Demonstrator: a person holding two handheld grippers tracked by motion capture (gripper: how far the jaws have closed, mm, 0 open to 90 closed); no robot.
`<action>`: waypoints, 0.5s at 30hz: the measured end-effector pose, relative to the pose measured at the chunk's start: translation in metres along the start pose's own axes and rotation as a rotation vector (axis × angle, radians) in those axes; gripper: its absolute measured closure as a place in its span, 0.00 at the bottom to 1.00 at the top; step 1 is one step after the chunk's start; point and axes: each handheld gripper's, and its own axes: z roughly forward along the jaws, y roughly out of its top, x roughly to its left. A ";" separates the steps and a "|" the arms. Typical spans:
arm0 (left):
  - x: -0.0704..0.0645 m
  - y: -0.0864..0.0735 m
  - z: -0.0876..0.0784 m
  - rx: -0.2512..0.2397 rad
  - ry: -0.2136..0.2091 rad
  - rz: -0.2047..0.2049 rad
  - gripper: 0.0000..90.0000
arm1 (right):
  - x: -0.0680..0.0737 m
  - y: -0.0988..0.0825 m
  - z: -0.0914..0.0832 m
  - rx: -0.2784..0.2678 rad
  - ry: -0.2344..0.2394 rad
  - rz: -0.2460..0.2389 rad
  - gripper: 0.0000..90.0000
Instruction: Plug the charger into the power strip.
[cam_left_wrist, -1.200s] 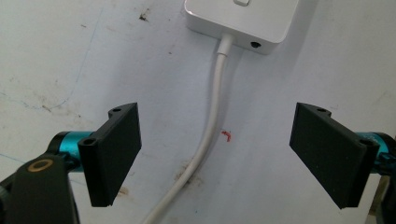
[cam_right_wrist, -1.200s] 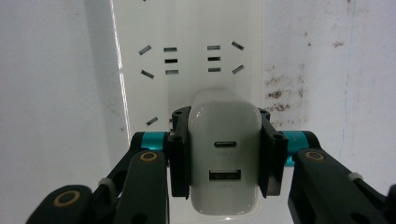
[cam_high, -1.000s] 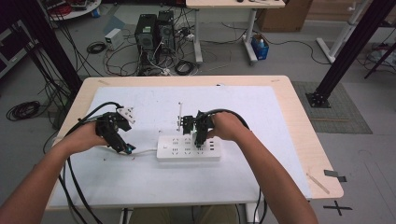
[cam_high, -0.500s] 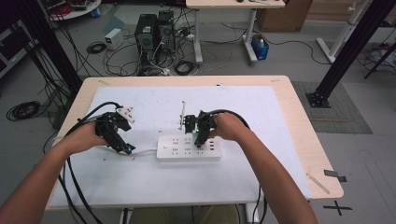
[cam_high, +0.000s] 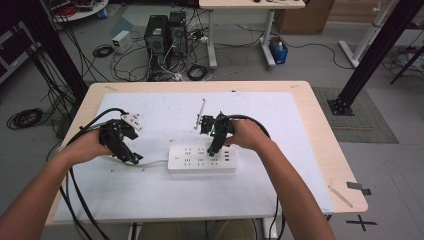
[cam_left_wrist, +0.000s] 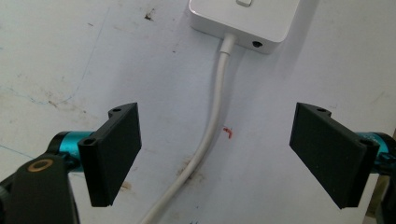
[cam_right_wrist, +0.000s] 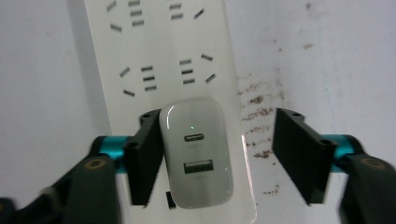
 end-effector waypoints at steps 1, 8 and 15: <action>0.000 0.000 0.000 0.000 0.000 0.000 0.19 | 0.000 0.000 0.000 0.000 0.000 0.000 0.35; -0.002 0.004 0.002 -0.003 -0.003 0.013 0.19 | -0.003 -0.013 -0.026 -0.050 -0.040 0.070 0.23; -0.003 0.008 0.004 -0.006 -0.010 0.019 0.19 | -0.006 -0.032 -0.047 -0.073 -0.093 0.130 0.22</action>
